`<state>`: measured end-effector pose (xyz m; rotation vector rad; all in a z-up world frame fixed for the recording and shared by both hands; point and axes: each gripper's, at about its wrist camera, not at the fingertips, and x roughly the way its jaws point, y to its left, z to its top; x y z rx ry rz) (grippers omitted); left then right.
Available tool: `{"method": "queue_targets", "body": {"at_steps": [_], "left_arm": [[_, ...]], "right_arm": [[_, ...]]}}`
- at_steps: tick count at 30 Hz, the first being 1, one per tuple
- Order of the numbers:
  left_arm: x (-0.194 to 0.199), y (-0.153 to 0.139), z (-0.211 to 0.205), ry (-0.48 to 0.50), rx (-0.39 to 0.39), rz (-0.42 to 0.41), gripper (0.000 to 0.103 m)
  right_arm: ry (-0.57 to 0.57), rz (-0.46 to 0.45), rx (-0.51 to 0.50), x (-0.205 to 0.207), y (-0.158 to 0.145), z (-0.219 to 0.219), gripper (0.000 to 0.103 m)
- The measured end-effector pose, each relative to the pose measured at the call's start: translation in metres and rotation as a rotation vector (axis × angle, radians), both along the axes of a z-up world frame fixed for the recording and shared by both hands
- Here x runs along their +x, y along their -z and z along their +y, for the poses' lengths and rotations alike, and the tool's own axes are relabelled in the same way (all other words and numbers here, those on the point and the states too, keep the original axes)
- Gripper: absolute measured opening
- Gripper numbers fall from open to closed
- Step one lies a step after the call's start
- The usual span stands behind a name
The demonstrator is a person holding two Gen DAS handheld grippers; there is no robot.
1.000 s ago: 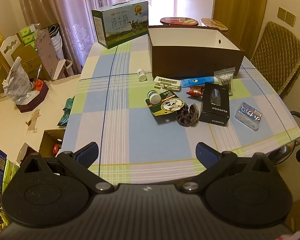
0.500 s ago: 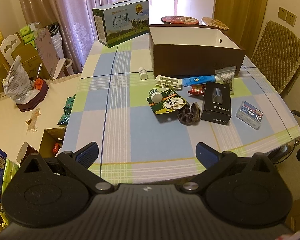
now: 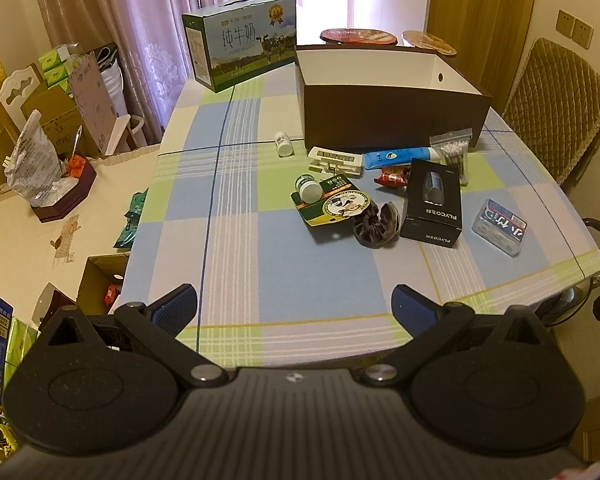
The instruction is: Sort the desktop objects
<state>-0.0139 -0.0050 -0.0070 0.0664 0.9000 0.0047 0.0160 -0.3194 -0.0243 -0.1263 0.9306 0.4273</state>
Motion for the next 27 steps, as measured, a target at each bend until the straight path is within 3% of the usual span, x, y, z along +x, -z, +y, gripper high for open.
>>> {"method": "queue_targets", "body": {"at_steps": [27], "left_arm": [[-0.004, 0.008, -0.018, -0.001, 0.004, 0.021, 0.102]], "right_arm": [[-0.002, 0.012, 0.016, 0.0, 0.008, -0.017, 0.101]]}}
